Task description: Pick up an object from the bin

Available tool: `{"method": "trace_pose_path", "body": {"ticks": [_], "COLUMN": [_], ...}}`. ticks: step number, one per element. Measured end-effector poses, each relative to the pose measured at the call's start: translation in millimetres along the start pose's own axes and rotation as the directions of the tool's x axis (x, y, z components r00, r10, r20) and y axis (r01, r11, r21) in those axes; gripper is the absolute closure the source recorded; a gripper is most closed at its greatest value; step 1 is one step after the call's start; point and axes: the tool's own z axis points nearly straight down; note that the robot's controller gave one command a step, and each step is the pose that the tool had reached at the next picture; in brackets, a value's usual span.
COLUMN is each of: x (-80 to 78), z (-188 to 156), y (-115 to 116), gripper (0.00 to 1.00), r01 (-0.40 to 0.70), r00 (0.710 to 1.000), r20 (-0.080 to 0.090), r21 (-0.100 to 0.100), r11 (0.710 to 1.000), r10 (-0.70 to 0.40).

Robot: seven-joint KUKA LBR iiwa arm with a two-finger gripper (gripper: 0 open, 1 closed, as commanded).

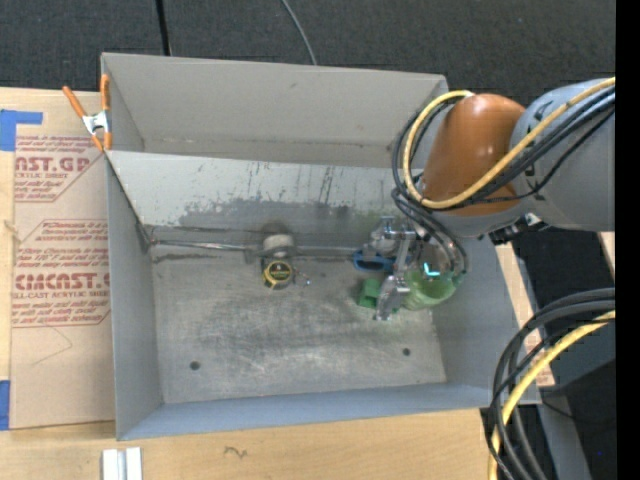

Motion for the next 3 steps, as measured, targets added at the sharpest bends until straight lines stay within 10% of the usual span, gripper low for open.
{"method": "trace_pose_path", "body": {"ticks": [1,2,3], "x": [-16.7,-21.0,-8.6], "z": [62.5,55.4,-66.6], "y": [-43.5,-42.5,-38.0], "gripper": [0.00,1.00,1.00], "r01": [0.025,0.028,0.303], "r00": [1.000,0.999,0.953], "r20": [0.014,0.029,0.014], "r21": [-0.004,0.000,0.006], "r11": [1.000,1.000,0.953], "r10": [-0.025,-0.028,-0.303]}}
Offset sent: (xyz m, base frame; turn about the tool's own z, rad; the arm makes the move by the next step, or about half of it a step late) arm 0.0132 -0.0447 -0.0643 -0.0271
